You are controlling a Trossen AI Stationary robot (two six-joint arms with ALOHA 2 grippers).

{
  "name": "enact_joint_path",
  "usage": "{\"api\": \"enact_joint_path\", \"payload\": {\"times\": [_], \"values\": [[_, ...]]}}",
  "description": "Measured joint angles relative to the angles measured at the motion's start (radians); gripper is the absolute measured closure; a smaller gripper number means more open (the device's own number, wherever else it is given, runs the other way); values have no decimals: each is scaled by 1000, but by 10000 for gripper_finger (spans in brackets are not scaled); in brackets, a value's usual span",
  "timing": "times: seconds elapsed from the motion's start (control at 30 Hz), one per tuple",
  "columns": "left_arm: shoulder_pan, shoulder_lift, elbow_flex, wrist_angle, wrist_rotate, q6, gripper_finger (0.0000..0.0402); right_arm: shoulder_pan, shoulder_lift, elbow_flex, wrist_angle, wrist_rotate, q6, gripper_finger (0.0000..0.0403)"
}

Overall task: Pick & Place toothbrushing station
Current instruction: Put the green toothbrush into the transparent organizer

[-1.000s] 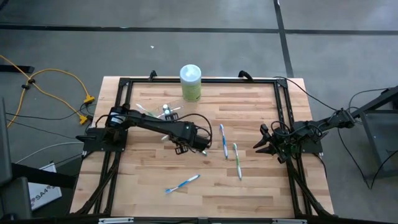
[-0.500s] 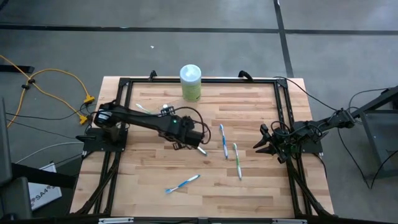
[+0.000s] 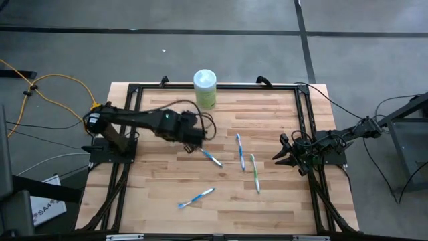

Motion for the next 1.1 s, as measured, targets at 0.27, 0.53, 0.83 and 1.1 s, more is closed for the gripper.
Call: {"api": "enact_joint_path", "payload": {"times": [0.27,0.53,0.83,1.1], "values": [[148,-29,-1,0,256,-35,394,0,0,0,0,0,0,319],[309,-29,-9,-1,580,2,394,0,0,0,0,0,0,319],[402,-90,-113,0,776,-33,394,0,0,0,0,0,0,319],[456,-263,-281,-1,789,-91,392,0,0,0,0,0,0,319]]}}
